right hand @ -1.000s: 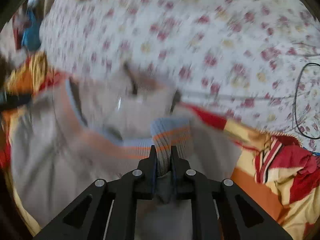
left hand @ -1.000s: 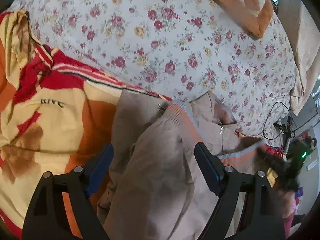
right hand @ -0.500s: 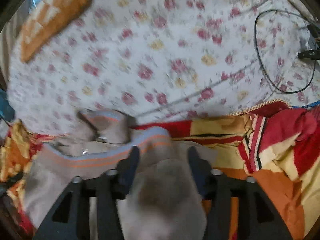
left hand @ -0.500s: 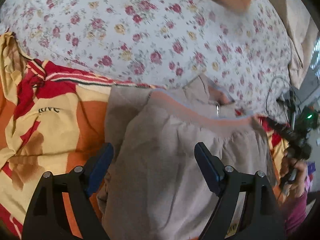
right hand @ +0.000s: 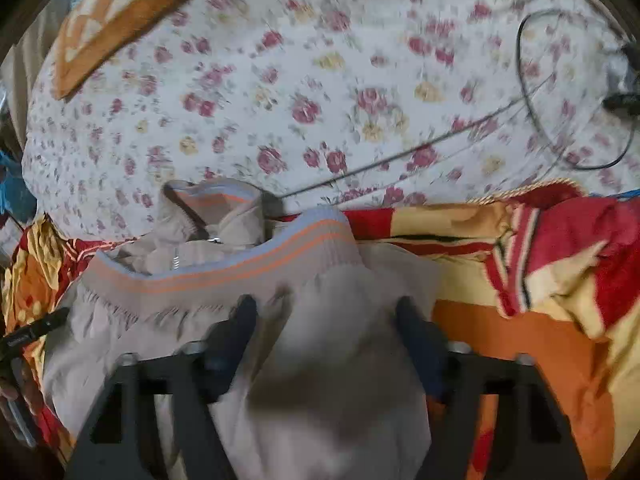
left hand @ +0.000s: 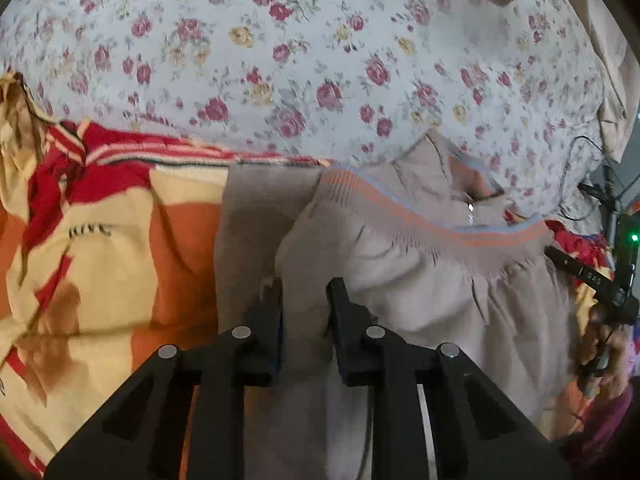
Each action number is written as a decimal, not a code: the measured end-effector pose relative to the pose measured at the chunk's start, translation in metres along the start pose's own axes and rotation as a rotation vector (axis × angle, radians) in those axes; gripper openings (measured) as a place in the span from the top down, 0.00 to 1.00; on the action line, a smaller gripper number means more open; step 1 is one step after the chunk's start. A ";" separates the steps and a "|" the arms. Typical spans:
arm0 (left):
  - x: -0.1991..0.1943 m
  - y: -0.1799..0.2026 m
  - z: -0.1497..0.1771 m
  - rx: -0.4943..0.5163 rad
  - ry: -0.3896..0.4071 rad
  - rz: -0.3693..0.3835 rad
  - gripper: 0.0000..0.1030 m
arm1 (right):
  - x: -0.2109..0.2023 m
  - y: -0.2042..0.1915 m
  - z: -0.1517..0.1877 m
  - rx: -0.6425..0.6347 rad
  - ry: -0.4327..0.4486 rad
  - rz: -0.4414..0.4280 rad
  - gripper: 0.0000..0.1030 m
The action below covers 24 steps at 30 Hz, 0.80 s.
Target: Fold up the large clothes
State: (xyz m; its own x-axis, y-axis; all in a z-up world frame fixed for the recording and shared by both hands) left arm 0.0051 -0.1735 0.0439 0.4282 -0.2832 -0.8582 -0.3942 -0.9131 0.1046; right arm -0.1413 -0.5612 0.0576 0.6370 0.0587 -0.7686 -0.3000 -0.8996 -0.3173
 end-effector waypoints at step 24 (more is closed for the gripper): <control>-0.067 -0.042 0.024 -0.074 0.057 0.094 0.22 | -0.085 -0.002 0.053 -0.059 0.029 -0.018 0.24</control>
State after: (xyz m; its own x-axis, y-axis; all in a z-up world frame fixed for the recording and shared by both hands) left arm -0.0261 -0.1088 0.0852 0.4384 -0.3832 -0.8130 -0.3749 -0.9001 0.2221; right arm -0.2326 -0.5416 0.0943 0.6623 0.0630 -0.7466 -0.2466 -0.9226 -0.2966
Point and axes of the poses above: each gripper's, at about its wrist camera, not at the fingertips, and x roughly the way its jaws point, y to its right, z to its underside, the point moved 2 cm from there along x, roughly the way its jaws point, and after that the axes turned 10 degrees about -z, right-handed, at the moved point
